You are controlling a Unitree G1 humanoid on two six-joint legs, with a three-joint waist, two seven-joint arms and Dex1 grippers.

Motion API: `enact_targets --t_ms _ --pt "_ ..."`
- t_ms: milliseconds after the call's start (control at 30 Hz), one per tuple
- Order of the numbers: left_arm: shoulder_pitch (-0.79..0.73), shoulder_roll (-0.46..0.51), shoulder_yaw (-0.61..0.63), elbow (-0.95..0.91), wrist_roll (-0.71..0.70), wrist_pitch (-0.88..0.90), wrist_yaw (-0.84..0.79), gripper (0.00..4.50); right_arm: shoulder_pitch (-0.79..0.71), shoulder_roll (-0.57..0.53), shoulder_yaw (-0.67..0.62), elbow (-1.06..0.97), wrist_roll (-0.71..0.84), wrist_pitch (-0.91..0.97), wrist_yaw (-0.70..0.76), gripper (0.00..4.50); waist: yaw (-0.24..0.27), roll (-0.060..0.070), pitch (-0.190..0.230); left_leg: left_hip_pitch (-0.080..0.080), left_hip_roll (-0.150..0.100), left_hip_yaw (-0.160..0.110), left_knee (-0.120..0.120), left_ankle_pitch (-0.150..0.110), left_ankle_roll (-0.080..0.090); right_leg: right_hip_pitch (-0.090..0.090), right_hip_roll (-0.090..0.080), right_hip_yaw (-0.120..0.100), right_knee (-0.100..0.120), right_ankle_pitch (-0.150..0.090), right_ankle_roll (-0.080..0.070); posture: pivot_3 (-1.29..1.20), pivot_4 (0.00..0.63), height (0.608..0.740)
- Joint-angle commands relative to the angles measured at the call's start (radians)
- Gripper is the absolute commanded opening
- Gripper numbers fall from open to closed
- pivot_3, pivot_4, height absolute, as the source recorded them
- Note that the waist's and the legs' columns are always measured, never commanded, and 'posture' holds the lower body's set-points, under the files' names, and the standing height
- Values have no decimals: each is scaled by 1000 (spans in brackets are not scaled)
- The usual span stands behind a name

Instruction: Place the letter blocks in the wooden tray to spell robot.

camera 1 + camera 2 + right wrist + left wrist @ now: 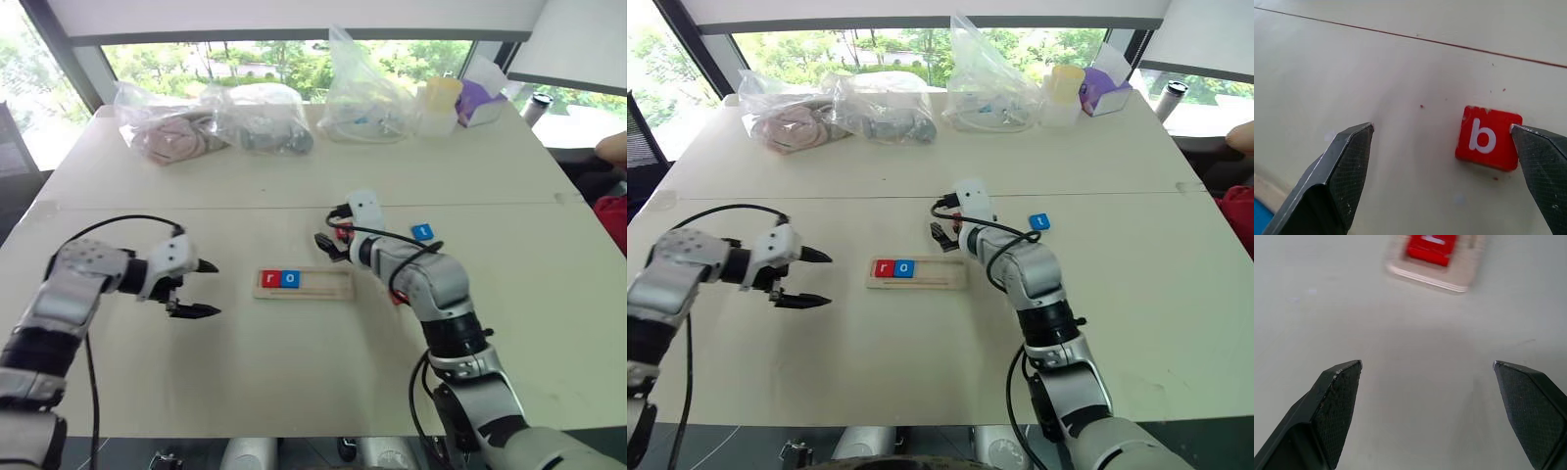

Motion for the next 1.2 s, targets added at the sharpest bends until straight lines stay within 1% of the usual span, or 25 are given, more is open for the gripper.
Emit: enact_targets --t_ms 33,67,133,167,233,300,367,400,633,700,800,933,1100,1167,1200 --pt "39 -14 96 -124 -48 74 112 4460 -16 36 6 78 -61 -50 -29 4500 0 0 0 1 0 0 0 0 0 1 0 0 0 0 0 0 150 740" --pt "50 -21 99 -147 -54 88 128 4460 -19 41 5 91 -70 -57 -27 4500 1 0 0 1 0 0 0 0 0 1 1 0 0 0 0 0 150 740" --pt "80 -40 107 -204 -69 121 165 4500 -24 53 13 103 -87 -59 -20 3968 -1 0 0 2 0 0 0 0 0 1 1 0 0 0 0 0 150 740" --pt "93 -49 109 -229 -76 135 180 4500 -23 59 17 103 -95 -59 -17 3604 -2 0 0 2 0 0 0 0 0 2 1 0 0 0 0 0 150 740" --pt "112 -63 110 -265 -87 159 204 4500 -21 68 27 96 -106 -58 -6 2625 -6 0 0 2 0 0 0 0 0 2 1 1 1 0 0 0 150 740" --pt "121 -73 106 -279 -86 165 224 4500 -17 74 38 90 -122 -65 0 1483 -12 0 0 2 1 0 0 0 0 1 2 1 1 0 -1 0 150 740" --pt "123 -81 102 -282 -86 168 238 4500 -13 75 41 88 -134 -68 6 462 -18 0 0 2 1 -1 0 0 0 1 2 1 1 0 -1 0 150 740" --pt "122 -82 99 -281 -85 167 242 4500 -12 74 43 88 -142 -72 9 86 -23 0 0 2 1 -1 0 0 0 1 2 1 1 0 -1 0 150 740" --pt "96 -95 62 -251 -68 150 252 4500 -8 34 81 65 -200 -112 47 86 -25 0 0 2 0 0 0 0 0 1 2 1 1 0 -1 0 150 740" --pt "88 -100 52 -244 -65 146 251 4500 -4 4 110 44 -232 -143 64 86 -25 0 0 2 0 0 0 0 0 1 2 1 1 0 -1 0 150 740" --pt "76 -105 43 -236 -63 141 251 4500 -4 -136 239 -14 -377 -237 102 86 -21 1 0 2 0 0 0 0 0 1 2 1 1 0 -1 0 150 740" --pt "75 -107 38 -230 -66 137 251 4500 34 -291 347 -89 -495 -263 177 86 -22 0 0 1 -1 1 0 0 0 0 0 1 -1 0 0 0 150 740" --pt "73 -117 23 -228 -63 135 257 4500 85 -394 425 -163 -594 -267 283 86 -26 0 0 1 -1 0 -1 0 0 0 1 1 -1 0 0 0 150 740" --pt "72 -120 21 -227 -63 136 256 4500 99 -398 425 -181 -601 -259 317 980 -26 0 0 1 0 0 -1 0 0 0 2 1 0 0 0 0 150 740" --pt "71 -121 21 -226 -63 136 256 4500 101 -401 429 -186 -613 -259 333 1340 -25 0 0 2 0 0 -1 0 0 0 2 1 0 0 0 0 150 740"
